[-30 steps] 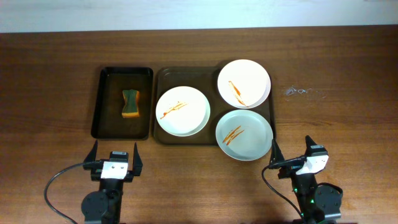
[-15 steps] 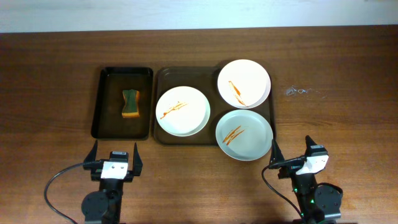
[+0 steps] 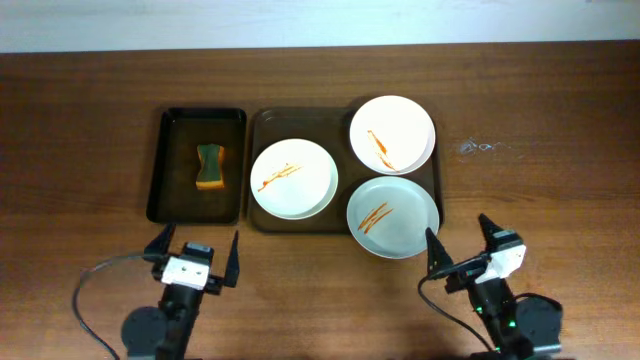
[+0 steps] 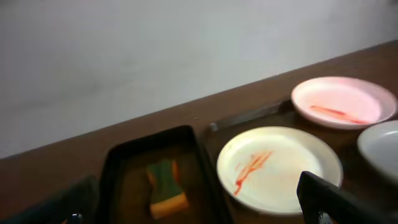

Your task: Clean dirty plates on tray and stack at the side

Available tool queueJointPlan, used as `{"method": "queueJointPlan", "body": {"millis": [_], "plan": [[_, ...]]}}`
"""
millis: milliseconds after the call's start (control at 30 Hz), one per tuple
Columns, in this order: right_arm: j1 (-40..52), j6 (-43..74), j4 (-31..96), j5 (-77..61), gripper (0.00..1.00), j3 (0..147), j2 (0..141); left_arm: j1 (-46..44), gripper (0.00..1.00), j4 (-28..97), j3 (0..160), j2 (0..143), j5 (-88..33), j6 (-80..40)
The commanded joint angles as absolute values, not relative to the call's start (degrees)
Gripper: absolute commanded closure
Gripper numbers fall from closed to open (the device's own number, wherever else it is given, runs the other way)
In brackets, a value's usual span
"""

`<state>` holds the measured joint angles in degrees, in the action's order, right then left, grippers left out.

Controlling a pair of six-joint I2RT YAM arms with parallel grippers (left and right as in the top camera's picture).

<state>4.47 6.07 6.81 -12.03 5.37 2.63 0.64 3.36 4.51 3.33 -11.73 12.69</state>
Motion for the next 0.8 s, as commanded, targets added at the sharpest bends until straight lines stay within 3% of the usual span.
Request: {"method": "queueJointPlan", "body": {"millis": [0, 167, 400, 433, 533, 633, 667, 767], "plan": [[4.86, 6.66, 10.98, -14.00, 0.02, 18.76, 11.09, 0.25, 0.00, 7.40, 17.74, 14.85, -17.28, 10.96], [4.86, 6.61, 21.15, -18.96, 0.02, 40.14, 35.46, 0.25, 0.00, 17.12, 38.39, 38.11, -21.34, 10.98], [5.28, 6.20, 52.86, -25.78, 0.02, 74.98, 76.44, 0.25, 0.00, 52.71, 77.71, 76.86, -21.89, 10.98], [5.63, 6.22, 53.41, -30.94, 0.02, 79.18, 82.43, 0.25, 0.00, 56.36, 82.21, 81.69, -21.89, 10.98], [6.17, 8.19, 38.15, -45.67, 0.02, 80.38, 92.31, 0.25, 0.00, 53.63, 83.74, 88.64, -19.64, 10.96], [12.80, 21.78, 30.52, -36.64, 0.24, 80.38, 100.99, 0.27, 0.00, 53.58, 83.74, 91.68, -19.57, 10.98], [18.04, 33.15, 31.24, -24.34, 0.32, 80.38, 103.33, 0.27, 0.00, 52.77, 83.74, 91.90, -14.59, 8.78], [26.24, 44.45, 32.84, -10.11, 0.32, 80.38, 106.67, 0.27, 0.00, 51.42, 83.74, 91.92, -4.38, 0.62]]}}
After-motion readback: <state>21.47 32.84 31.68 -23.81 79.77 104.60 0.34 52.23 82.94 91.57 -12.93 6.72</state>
